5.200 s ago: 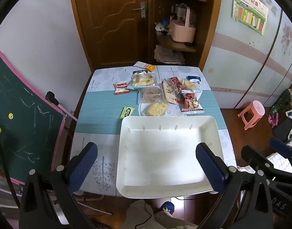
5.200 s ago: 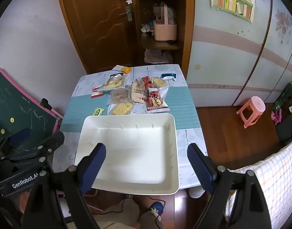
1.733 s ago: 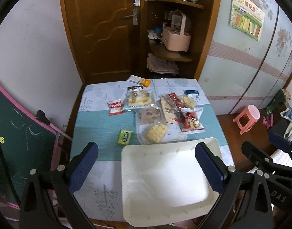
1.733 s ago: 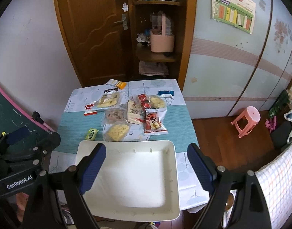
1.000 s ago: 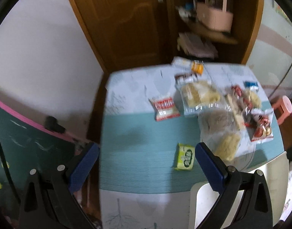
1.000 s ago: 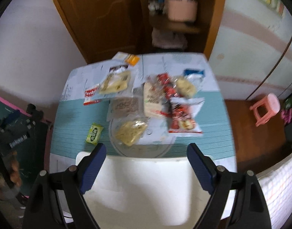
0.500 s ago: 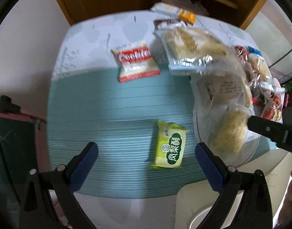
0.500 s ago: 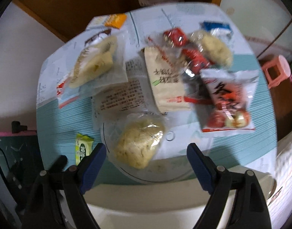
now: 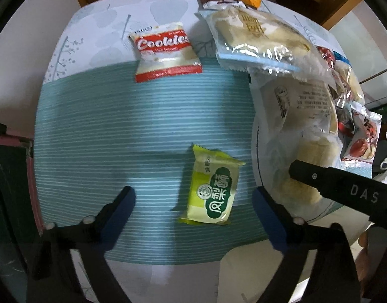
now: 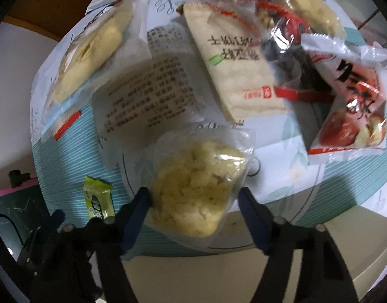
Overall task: Organize snacks
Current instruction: 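Close the left tool on the green packet while the right tool grasps the bread roll bag, then lower both packets into the white tray and open both tools, then move both tools back over the snacks on the table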
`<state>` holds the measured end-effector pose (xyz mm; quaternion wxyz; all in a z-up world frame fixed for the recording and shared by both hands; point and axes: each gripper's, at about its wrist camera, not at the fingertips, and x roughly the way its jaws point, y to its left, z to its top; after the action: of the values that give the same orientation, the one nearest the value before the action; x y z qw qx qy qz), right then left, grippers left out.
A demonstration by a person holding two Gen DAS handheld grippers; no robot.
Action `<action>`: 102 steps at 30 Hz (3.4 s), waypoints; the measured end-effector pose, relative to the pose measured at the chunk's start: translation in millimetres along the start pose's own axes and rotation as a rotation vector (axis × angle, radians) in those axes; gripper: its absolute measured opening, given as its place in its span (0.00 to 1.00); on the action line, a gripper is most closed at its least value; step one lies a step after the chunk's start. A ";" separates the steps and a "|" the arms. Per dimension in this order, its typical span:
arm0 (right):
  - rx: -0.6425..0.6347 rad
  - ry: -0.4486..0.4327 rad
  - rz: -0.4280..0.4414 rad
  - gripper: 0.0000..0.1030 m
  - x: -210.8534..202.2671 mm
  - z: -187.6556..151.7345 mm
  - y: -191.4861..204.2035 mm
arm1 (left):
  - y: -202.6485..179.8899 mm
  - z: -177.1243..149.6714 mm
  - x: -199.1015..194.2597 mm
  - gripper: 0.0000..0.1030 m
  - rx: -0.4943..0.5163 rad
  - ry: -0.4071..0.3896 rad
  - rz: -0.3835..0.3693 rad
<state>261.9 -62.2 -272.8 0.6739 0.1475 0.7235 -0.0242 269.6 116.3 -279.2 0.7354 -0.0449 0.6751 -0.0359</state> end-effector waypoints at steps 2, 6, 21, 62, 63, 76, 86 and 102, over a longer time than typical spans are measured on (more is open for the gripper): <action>0.001 0.006 0.012 0.58 2.9 -1.6 1.6 | -1.4 -2.9 5.5 0.75 0.003 0.022 -0.012; 0.000 -0.006 0.022 0.58 4.9 -4.8 2.1 | -5.8 -9.3 18.2 0.44 0.012 0.073 -0.032; 0.000 -0.095 0.209 0.56 -34.0 -33.5 -39.6 | 5.1 -36.1 -28.6 0.35 -0.035 -0.078 -0.037; -0.285 -0.418 0.101 0.56 -186.1 -230.5 -157.3 | -151.2 -197.7 -166.3 0.30 0.149 -0.185 0.005; -0.292 -0.410 0.094 0.56 -183.4 -232.5 -157.3 | -151.0 -198.6 -164.2 0.30 0.142 -0.179 0.009; -0.299 -0.419 0.035 0.67 -187.9 -240.5 -160.4 | -140.7 -213.0 -180.1 0.82 0.046 -0.227 0.030; -0.314 -0.456 0.057 0.67 -206.4 -253.6 -162.3 | -138.8 -226.9 -192.8 0.82 0.017 -0.264 0.034; -0.379 -0.628 0.014 0.67 -233.0 -280.1 -165.5 | -146.3 -254.5 -213.2 0.82 -0.020 -0.382 0.048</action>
<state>-38.8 -196.9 -45.7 0.8788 0.0103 0.4718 0.0709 -1.1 -9.3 -72.9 0.8503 -0.0420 0.5247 -0.0024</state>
